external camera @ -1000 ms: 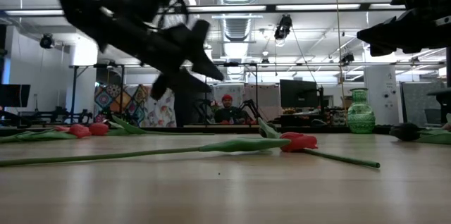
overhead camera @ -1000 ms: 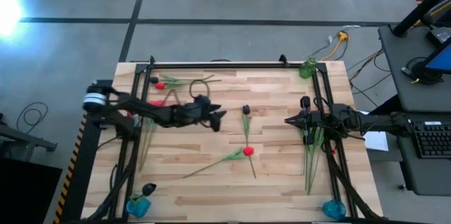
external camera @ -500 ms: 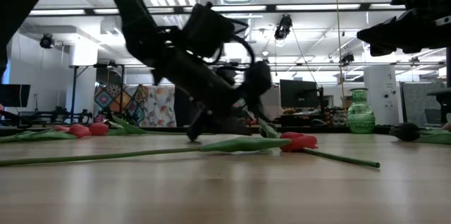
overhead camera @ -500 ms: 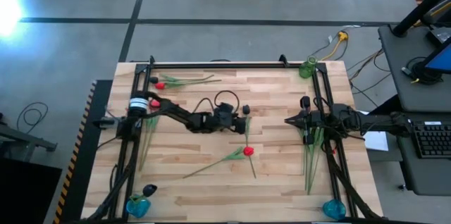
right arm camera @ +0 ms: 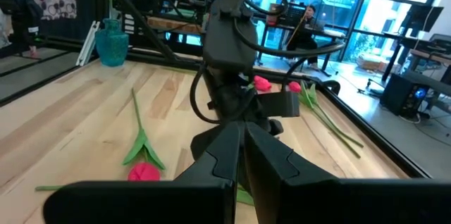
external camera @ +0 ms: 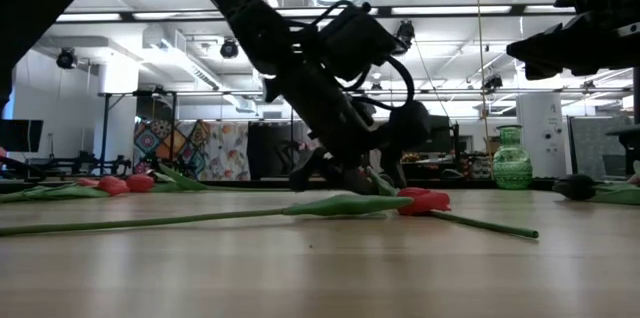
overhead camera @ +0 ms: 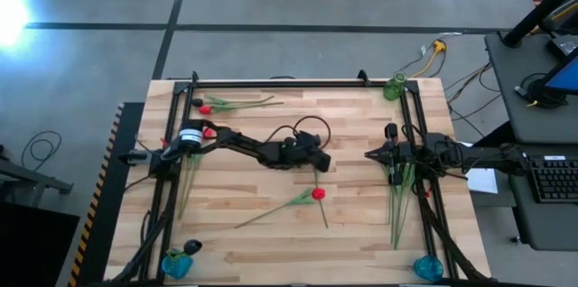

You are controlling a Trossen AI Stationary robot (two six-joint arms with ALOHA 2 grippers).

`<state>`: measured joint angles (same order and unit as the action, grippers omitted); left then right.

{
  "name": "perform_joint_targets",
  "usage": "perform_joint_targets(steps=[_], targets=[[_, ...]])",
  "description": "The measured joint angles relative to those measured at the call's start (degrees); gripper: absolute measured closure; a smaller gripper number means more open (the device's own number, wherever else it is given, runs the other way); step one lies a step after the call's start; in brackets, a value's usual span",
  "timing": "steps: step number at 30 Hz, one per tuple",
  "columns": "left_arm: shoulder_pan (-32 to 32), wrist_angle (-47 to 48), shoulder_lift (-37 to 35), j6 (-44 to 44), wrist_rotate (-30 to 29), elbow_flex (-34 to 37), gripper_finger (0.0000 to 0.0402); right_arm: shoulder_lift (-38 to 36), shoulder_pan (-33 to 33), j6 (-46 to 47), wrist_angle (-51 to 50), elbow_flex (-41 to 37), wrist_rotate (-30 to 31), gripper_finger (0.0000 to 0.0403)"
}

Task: Sort flowers into vase by color
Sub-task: Put the black tulip into the left blue vase

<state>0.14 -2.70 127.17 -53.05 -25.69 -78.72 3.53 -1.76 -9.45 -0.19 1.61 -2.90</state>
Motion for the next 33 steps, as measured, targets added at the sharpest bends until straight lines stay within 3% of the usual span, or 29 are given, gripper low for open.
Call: perform_joint_targets(steps=[4,9,11,15,23,29,33], targets=[[0.01,2.74,0.10,1.68,0.25,-0.98,0.0268,0.00,0.02,-0.05,0.00,0.01,0.00,0.0385],[0.01,3.22,-0.22,2.18,-0.75,-0.14,0.0369,0.00,0.02,-0.01,0.00,0.00,0.00,0.0385],[-0.35,3.10,-0.89,3.00,-0.72,0.21,0.0392,0.00,0.01,-0.04,0.00,0.01,0.00,0.0385],[-1.38,3.81,-5.19,7.85,-0.28,0.77,0.0390,0.00,0.02,0.00,-0.01,0.00,0.00,0.0385],[-1.20,1.53,-21.92,18.49,-9.85,5.86,0.0401,0.00,0.02,-0.08,0.00,0.00,-0.01,0.0385],[-4.70,-16.91,-38.97,34.53,-11.31,17.39,0.0401,0.00,0.00,0.00,-0.02,0.00,0.02,0.0385],[-9.21,-26.09,-51.36,47.26,-5.30,25.54,0.0401,0.00,0.02,-0.05,0.00,0.00,0.02,0.0385]])
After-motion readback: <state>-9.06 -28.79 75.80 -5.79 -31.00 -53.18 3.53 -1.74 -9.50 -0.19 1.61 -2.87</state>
